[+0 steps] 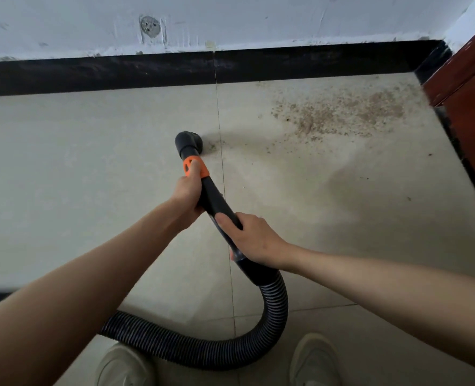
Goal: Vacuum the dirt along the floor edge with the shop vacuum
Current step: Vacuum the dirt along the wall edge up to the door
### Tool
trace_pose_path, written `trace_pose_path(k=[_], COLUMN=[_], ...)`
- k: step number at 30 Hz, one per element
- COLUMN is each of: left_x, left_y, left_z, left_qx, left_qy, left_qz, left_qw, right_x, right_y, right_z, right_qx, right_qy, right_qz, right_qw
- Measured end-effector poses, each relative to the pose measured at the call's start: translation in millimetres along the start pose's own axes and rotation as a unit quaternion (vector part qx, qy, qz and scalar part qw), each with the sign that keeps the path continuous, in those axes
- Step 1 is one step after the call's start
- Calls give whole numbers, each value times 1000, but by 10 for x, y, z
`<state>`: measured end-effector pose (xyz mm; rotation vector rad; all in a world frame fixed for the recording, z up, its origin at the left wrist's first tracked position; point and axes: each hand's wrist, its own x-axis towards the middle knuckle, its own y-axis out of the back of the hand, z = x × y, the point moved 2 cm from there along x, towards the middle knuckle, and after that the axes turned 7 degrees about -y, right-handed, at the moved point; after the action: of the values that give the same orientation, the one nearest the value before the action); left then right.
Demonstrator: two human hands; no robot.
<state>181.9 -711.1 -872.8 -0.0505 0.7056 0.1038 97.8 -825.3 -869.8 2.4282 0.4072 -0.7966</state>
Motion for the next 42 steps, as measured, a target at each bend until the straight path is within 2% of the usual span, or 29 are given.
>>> trace_pose_path(k=[7, 12, 18, 22, 25, 30, 33, 38, 42], left_x=[-70, 12, 77, -20, -98, -131, -142, -247, -456], left_y=[-3, 5, -346, -534, -539, -306, 7, 426, 310], left_z=[-56, 22, 31, -62, -59, 30, 49, 9, -88], left_qx=[1, -4, 23, 48, 41, 19, -13, -8, 28], left_qy=[6, 29, 12, 39, 48, 48, 40, 68, 54], left_qz=[-45, -98, -133, -187, -201, -133, -82, -125, -153], left_qw=[999, 995, 991, 980, 978, 990, 996, 990, 986], right_x=[-125, -90, -156, -350, -421, -349, -293, -406, -623], right_y=[-227, -196, -50, -13, -3, -95, -204, -492, -582], right_z=[21, -46, -21, 82, 78, -128, -291, -368, -194], right_qx=[91, 86, 107, 131, 141, 116, 82, 56, 96], right_qy=[-39, -51, -113, -154, -166, -167, -148, -122, -134], right_qz=[27, 67, 147, 173, 168, 152, 99, 68, 103], right_qw=[995, 993, 977, 964, 961, 967, 981, 989, 981])
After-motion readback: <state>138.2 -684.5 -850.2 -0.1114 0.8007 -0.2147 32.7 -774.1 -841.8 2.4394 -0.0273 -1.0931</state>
